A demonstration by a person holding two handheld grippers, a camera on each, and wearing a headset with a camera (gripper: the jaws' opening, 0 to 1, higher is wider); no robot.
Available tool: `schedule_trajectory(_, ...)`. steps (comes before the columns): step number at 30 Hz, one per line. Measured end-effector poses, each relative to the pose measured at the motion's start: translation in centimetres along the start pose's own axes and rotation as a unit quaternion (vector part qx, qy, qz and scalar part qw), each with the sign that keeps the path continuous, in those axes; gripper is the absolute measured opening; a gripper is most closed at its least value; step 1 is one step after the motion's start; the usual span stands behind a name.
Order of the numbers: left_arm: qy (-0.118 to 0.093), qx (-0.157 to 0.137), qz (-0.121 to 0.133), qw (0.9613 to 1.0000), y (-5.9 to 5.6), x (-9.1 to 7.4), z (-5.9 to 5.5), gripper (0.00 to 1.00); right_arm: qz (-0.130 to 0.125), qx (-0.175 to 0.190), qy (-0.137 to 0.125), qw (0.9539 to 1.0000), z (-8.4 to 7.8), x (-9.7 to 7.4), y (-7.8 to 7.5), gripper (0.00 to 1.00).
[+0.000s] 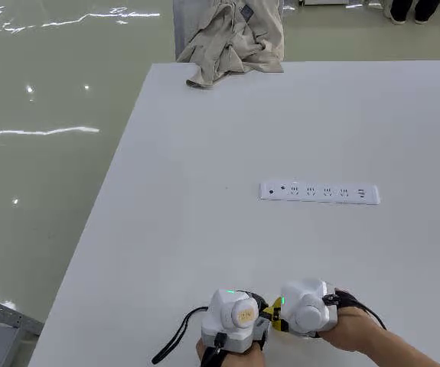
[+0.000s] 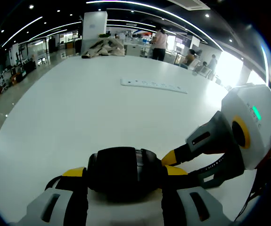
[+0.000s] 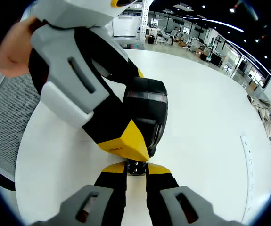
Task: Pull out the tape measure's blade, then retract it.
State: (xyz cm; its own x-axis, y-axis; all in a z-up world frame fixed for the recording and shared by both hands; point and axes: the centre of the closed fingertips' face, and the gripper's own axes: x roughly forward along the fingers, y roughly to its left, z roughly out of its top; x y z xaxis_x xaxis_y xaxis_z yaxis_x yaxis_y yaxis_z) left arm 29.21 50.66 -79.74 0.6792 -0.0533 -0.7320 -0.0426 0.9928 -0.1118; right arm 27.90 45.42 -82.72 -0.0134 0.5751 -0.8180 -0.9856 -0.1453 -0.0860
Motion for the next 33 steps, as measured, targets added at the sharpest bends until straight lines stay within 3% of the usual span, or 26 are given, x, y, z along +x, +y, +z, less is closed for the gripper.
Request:
schedule_trajectory(23, -0.006, 0.002, 0.0, 1.0, 0.14, 0.05, 0.28, 0.63, -0.01, 0.024, 0.011, 0.9996, -0.12, 0.03, -0.11, 0.16)
schedule_trajectory(33, 0.0, 0.011, -0.004, 0.9999, 0.06, -0.14, 0.15, 0.64, -0.017, 0.058, 0.011, 0.9981, -0.2, -0.05, -0.17, 0.17)
